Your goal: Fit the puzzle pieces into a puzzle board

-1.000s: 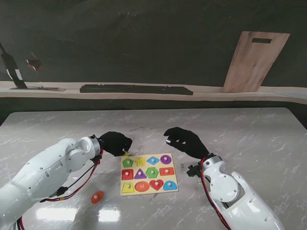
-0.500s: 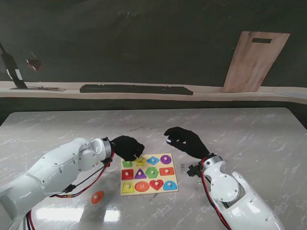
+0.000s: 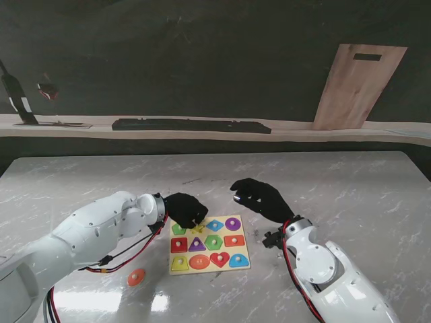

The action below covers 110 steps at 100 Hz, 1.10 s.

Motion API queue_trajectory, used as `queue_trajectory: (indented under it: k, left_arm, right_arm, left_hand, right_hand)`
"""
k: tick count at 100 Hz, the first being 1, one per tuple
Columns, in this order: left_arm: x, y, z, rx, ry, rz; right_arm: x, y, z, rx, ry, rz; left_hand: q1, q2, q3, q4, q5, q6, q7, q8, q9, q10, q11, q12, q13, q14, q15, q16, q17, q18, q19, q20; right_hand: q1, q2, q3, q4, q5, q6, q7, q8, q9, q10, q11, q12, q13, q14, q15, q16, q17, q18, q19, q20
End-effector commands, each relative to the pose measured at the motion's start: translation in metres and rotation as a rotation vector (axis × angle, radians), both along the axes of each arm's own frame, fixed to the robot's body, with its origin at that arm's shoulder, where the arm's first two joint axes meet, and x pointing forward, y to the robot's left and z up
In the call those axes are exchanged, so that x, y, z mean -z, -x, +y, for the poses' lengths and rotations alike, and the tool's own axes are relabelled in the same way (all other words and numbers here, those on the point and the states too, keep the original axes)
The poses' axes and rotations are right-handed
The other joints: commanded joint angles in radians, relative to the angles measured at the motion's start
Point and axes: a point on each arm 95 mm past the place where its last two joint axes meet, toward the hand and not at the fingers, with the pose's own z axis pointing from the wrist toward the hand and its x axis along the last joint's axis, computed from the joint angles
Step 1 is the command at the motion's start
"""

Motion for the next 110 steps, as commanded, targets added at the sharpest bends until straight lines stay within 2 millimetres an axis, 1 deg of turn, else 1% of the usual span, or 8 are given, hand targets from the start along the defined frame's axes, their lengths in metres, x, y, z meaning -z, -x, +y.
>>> queue_trajectory:
  k: [1,54,74,97,110]
  left_arm:
    - [-0.0017,-0.0015,-0.0072,-0.008,0.006,0.006]
    - [0.0041,-0.0029,-0.0107,-0.018,-0.037,0.021]
    - [0.0054,-0.0039,-0.0123,-0.032,-0.035,0.026]
    - [0.0058,-0.0058,-0.0141,-0.05,-0.053,0.028]
    - [0.0067,-0.0061,-0.0147,-0.058,-0.064,0.034]
  right_arm:
    - [0.0004,0.0026,0.0026,-0.002,-0.008,-0.001]
    - [-0.0003,0.0026,0.001,0.002,-0.009,-0.004]
    - [-0.0001,0.0024,0.0008,0.002,-0.008,-0.004]
    - [-0.0001,0.0027,0.0003,0.003,-0.009,-0.005]
    - [-0.0002,0.0029,0.0002,0.005,-0.011,-0.006]
  left_hand:
    - [-0.004,-0.014,0.051,0.009,0.023,-0.002,0.037,0.032,0.033,0.052,0.04,0.016,0.041,-0.034,0.04,-0.003,0.027,-0.054,0.09,-0.002]
    - [0.002,0.001,0.029,-0.002,0.016,0.013,0.035,0.029,0.024,0.058,0.053,0.002,0.046,-0.028,0.047,-0.011,0.039,-0.05,0.104,-0.013]
    - [0.018,0.017,-0.007,-0.014,0.01,0.026,0.032,0.028,0.017,0.066,0.058,-0.011,0.049,-0.023,0.046,-0.018,0.043,-0.043,0.109,-0.019]
    - [0.017,0.029,-0.037,-0.019,0.011,0.035,0.032,0.026,0.018,0.068,0.068,-0.024,0.06,-0.02,0.047,-0.023,0.057,-0.042,0.121,-0.021]
    - [0.022,0.045,-0.081,-0.022,0.016,0.035,0.034,0.022,0.012,0.072,0.087,-0.042,0.059,-0.017,0.049,-0.028,0.061,-0.039,0.127,-0.027]
  right_hand:
    - [0.008,0.026,-0.017,0.025,0.013,-0.034,-0.017,0.009,0.02,0.003,0.007,0.005,0.014,0.005,0.007,0.008,-0.01,0.008,0.017,0.007]
    - [0.008,0.026,-0.017,0.025,0.016,-0.033,-0.017,0.009,0.02,0.004,0.007,0.005,0.015,0.005,0.007,0.008,-0.01,0.009,0.017,0.006]
    - [0.009,0.026,-0.018,0.025,0.016,-0.033,-0.017,0.009,0.021,0.004,0.007,0.005,0.016,0.005,0.007,0.009,-0.01,0.008,0.017,0.006]
    - [0.008,0.027,-0.018,0.025,0.017,-0.034,-0.017,0.009,0.021,0.003,0.007,0.005,0.015,0.005,0.007,0.009,-0.01,0.008,0.017,0.006]
    - [0.008,0.026,-0.018,0.025,0.017,-0.034,-0.017,0.009,0.022,0.003,0.007,0.005,0.015,0.005,0.007,0.009,-0.01,0.009,0.017,0.006]
